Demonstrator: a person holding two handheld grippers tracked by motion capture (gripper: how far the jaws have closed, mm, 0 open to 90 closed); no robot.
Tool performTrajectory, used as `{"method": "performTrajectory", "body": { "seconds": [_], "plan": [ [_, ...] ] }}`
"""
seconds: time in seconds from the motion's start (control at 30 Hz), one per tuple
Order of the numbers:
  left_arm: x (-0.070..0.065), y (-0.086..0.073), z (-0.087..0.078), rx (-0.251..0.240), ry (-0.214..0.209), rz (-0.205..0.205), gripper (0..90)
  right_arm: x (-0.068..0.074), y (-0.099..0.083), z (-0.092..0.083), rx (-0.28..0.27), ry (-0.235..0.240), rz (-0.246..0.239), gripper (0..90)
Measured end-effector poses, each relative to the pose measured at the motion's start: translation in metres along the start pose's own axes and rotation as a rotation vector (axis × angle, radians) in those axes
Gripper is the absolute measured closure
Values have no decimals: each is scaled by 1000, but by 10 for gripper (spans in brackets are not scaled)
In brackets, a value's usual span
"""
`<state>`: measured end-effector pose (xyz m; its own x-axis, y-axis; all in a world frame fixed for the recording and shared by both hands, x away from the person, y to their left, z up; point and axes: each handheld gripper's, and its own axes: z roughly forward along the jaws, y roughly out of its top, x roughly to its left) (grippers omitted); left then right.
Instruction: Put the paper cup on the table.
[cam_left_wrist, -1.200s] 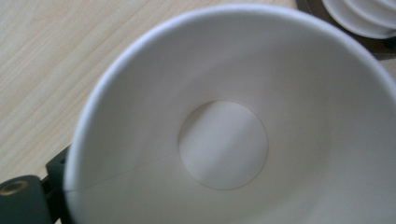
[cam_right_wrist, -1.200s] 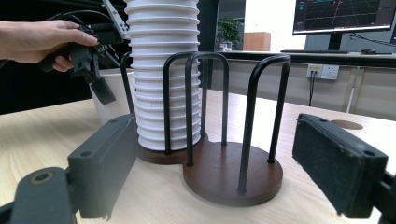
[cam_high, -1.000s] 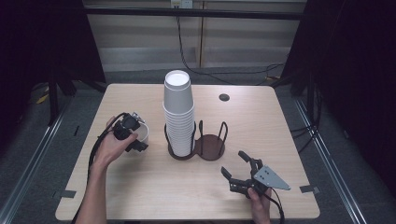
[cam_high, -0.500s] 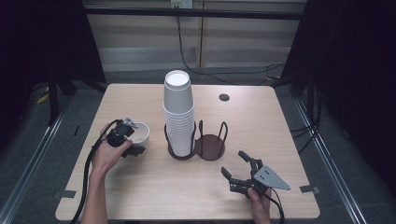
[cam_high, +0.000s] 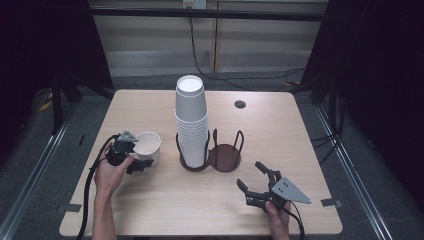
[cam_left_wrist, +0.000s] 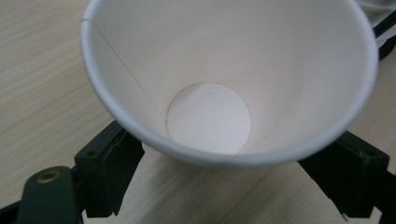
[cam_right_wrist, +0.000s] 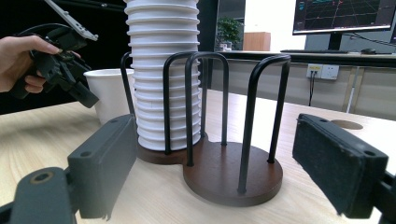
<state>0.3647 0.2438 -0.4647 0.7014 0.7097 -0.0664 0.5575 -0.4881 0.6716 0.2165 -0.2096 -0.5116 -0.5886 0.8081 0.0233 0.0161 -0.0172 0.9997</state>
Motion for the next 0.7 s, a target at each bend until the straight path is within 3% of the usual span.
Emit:
{"method": "performTrajectory", "body": {
  "seconds": [0.03, 0.1, 0.4, 0.5, 0.63, 0.7],
  "plan": [
    [0, -2, -1, -22, -7, -22, 157, 0, 0, 0, 0, 0, 0, 137],
    [-2, -7, -3, -40, 8, -29, 156, 0, 0, 0, 0, 0, 0, 137],
    [-10, -16, -11, -114, 39, -40, 160, 0, 0, 0, 0, -1, 0, 137],
    [-15, -21, -15, -169, 60, -66, 159, 0, 0, 0, 0, -2, 1, 137],
    [-19, -27, -21, -242, 43, -92, 158, 0, 0, 0, 0, -2, 1, 137],
    [-22, -29, -22, -252, 53, -95, 160, 0, 0, 0, 0, -2, 1, 137]
  ]
}}
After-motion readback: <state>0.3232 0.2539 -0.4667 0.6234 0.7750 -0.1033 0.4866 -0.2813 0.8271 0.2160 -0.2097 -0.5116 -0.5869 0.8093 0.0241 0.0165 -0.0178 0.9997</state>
